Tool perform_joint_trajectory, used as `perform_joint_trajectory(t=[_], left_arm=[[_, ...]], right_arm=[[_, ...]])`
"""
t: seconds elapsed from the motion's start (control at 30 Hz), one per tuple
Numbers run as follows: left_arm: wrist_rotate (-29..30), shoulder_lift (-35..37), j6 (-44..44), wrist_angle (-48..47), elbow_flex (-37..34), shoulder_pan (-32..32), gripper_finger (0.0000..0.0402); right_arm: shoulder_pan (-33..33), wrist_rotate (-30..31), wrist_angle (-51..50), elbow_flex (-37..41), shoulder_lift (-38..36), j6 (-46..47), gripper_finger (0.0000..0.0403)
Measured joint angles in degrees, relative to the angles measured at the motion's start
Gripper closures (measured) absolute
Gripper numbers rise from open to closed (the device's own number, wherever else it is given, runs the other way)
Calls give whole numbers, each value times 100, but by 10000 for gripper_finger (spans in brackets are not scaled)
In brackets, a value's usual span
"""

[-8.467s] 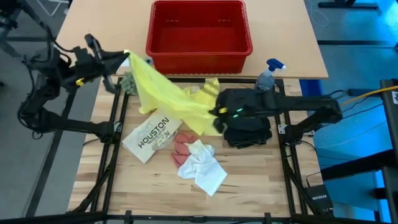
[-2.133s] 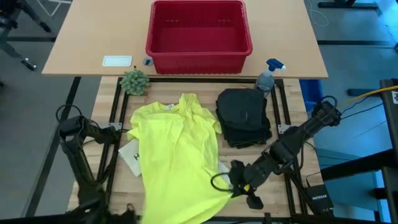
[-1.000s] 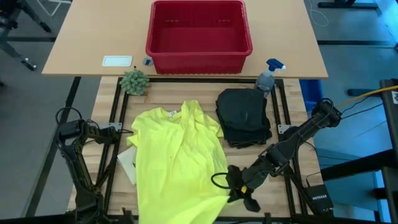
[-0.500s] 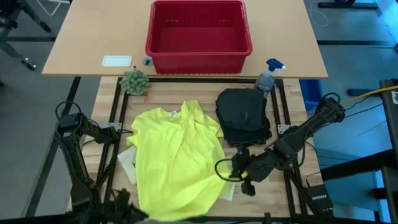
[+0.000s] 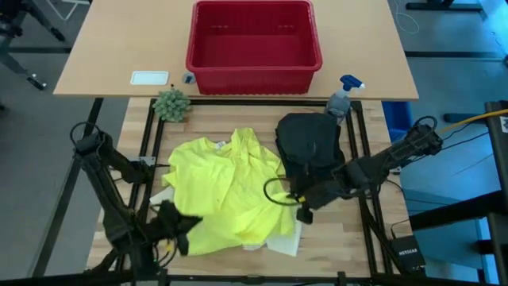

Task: Fold laundry
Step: Fold the yellow shirt

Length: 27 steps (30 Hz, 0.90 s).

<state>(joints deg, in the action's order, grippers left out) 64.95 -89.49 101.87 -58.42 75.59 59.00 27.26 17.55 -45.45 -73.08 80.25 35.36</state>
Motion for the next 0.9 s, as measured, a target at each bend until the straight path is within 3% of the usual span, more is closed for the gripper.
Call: perform_joint_trajectory(t=[0.23,0.37,0.63,0.77,0.9], left_arm=[[-731,6,1464,-3118,442,-553,401],[-1062,187,865,-3170,293,-1035,401],[-1187,512,800,-3166,-425,-2295,401],[-927,498,20,-3161,-589,-3121,401],[-1062,616,-774,-3153,-704,-3927,401]], right_arm=[[-1024,-173,-19,0,0,-936,403],[-1828,-518,207,2,0,-1647,403],[-3433,-1430,680,2,73,-2699,403],[-4058,-1898,957,2,138,-2991,403],[-4484,-2248,1078,0,305,-3234,403]])
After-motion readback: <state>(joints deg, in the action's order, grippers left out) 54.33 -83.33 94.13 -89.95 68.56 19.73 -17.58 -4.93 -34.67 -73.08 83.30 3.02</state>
